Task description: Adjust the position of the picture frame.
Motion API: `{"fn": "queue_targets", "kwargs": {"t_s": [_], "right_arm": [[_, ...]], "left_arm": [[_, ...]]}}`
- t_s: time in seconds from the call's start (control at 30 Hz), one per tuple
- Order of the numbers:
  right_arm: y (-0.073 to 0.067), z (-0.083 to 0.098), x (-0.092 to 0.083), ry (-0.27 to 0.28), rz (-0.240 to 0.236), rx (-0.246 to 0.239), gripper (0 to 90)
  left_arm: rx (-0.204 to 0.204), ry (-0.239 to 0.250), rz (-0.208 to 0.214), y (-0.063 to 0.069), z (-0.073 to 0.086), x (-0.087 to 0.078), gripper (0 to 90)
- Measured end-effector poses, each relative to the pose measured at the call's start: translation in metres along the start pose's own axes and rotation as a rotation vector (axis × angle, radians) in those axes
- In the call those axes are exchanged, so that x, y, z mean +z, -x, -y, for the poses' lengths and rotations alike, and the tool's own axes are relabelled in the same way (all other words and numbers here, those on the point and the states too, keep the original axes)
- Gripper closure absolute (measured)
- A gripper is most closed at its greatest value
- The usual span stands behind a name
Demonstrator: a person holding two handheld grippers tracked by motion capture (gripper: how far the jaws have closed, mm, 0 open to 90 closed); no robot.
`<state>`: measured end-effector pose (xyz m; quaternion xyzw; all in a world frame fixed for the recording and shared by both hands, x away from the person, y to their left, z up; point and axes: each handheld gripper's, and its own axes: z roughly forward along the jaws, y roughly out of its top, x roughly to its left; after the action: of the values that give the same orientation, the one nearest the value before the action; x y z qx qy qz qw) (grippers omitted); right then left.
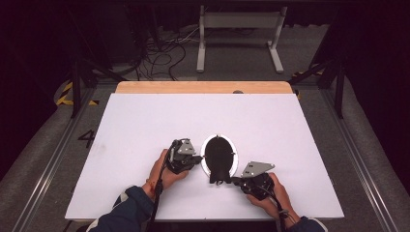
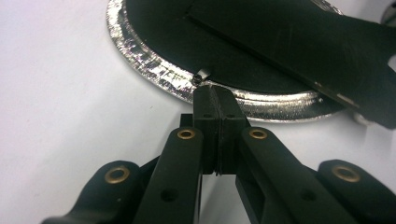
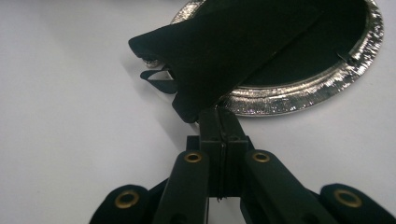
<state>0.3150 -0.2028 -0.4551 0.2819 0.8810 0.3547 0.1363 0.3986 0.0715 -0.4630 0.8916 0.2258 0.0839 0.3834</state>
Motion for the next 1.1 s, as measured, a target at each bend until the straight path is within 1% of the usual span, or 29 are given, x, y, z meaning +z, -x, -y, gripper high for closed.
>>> {"fn": "queue_targets", "kwargs": {"t_s": [0.07, 0.13, 0.23, 0.3, 0.37, 0.4, 0.5, 0.57, 0.6, 0.63, 0.73, 0.77, 0.8, 0.87, 0.9, 0.93, 0.97, 1.03, 1.1], "right_arm": [[-0.002, -0.003, 0.002, -0.008, 0.005, -0.015, 90.0], [-0.002, -0.003, 0.002, -0.01, 0.006, -0.019, 90.0], [-0.001, -0.002, 0.002, -0.002, -0.003, -0.001, 90.0], [-0.001, -0.003, 0.002, -0.005, 0.0, -0.008, 90.0], [-0.001, -0.003, 0.002, -0.006, -0.002, -0.008, 90.0], [0.0, -0.002, 0.002, -0.004, -0.008, -0.006, 90.0], [0.002, -0.002, 0.002, 0.003, -0.024, 0.007, 89.2], [0.003, -0.002, 0.002, -0.001, -0.028, 0.001, 89.0], [0.003, -0.003, 0.002, -0.004, -0.029, -0.004, 88.2], [0.004, -0.003, 0.002, -0.006, -0.029, -0.005, 86.9], [0.006, -0.004, 0.002, -0.01, -0.025, -0.004, 84.8], [0.006, -0.004, 0.002, -0.01, -0.025, -0.004, 84.8], [0.006, -0.005, 0.002, -0.009, -0.021, -0.005, 84.4], [0.007, -0.006, -0.001, 0.005, -0.017, 0.001, 84.0], [0.007, -0.007, -0.002, 0.009, -0.017, -0.002, 83.2], [0.007, -0.007, -0.003, 0.012, -0.012, -0.006, 82.2], [0.007, -0.007, -0.003, 0.012, -0.012, -0.006, 82.2], [0.007, -0.007, -0.005, 0.016, -0.014, -0.002, 80.7], [0.008, -0.008, -0.008, 0.024, -0.006, -0.001, 78.4]], "left_arm": [[-0.004, -0.003, -0.003, 0.0, 0.0, -0.001, 88.9], [-0.003, -0.001, -0.005, 0.001, 0.001, -0.001, 88.6], [-0.005, 0.002, -0.008, 0.002, 0.002, -0.002, 86.7], [0.003, -0.002, -0.01, 0.004, 0.003, -0.004, 86.5], [0.003, -0.001, -0.011, 0.005, 0.003, -0.005, 86.5], [0.01, 0.004, -0.018, 0.006, 0.003, -0.007, 87.4], [0.014, 0.013, -0.018, 0.008, 0.003, -0.01, 88.5], [0.009, 0.014, -0.015, 0.008, 0.004, -0.01, 88.0], [0.014, 0.01, -0.015, 0.007, 0.004, -0.01, 87.5], [0.002, 0.011, -0.016, 0.008, 0.006, -0.011, 87.2], [0.021, 0.017, -0.021, 0.008, 0.007, -0.014, 86.2], [0.021, 0.017, -0.021, 0.008, 0.007, -0.014, 85.9], [0.031, 0.017, -0.028, 0.008, 0.007, -0.016, 85.9], [0.046, 0.032, -0.028, 0.009, 0.008, -0.021, 84.8], [0.045, 0.038, -0.026, 0.01, 0.008, -0.023, 84.4], [0.052, 0.042, -0.028, 0.01, 0.008, -0.025, 83.9], [0.052, 0.042, -0.028, 0.01, 0.008, -0.025, 83.5], [0.051, 0.058, -0.029, 0.011, 0.009, -0.029, 83.2], [0.055, 0.061, -0.036, 0.01, 0.009, -0.034, 82.8]]}}
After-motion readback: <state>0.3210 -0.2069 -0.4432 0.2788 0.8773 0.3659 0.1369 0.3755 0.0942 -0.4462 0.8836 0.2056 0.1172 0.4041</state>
